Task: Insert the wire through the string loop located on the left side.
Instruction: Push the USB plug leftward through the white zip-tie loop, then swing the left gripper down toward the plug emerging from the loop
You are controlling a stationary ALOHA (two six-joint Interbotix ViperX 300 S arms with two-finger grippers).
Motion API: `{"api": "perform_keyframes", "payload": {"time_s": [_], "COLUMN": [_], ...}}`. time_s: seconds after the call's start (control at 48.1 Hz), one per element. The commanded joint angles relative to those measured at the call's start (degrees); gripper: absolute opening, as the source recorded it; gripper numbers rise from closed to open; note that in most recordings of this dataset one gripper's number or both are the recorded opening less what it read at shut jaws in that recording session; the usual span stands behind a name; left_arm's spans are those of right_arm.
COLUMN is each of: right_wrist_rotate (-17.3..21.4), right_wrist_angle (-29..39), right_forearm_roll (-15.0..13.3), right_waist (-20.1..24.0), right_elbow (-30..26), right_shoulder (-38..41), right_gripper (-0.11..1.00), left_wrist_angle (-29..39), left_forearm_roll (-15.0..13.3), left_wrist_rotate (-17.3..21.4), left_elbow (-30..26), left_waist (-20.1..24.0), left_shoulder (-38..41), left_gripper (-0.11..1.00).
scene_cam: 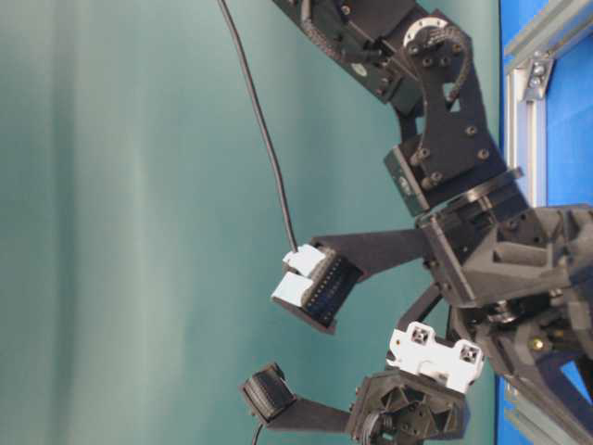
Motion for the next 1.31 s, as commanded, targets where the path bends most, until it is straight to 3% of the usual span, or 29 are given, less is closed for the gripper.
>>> {"api": "perform_keyframes", "payload": {"time_s": [0.0, 0.374, 0.998, 1.289], "right_wrist_rotate": [0.0, 0.1, 0.0, 0.0], "right_wrist_angle": [-0.1, -0.2, -0.3, -0.3], "right_forearm_roll": [0.1, 0.1, 0.1, 0.1], "right_waist": [-0.3, -0.2, -0.2, -0.2], "right_elbow": [-1.1, -1.1, -0.9, -1.0], "right_shoulder": [-1.1, -1.1, -1.1, -1.1], "right_gripper": [0.0, 0.0, 0.0, 0.0], "left_wrist_angle": [-0.3, -0.4, -1.1, 1.7], "left_forearm_roll": [0.1, 0.4, 0.4, 0.4], "left_wrist_rotate": [0.0, 0.5, 0.5, 0.4], "left_elbow": [-0.4, 1.8, 23.5, 28.4], "left_waist": [-0.1, -0.1, -0.1, -0.1], "left_shoulder": [-1.8, -2.9, -21.2, -27.6], "left_gripper": [0.0, 0.0, 0.0, 0.0]}}
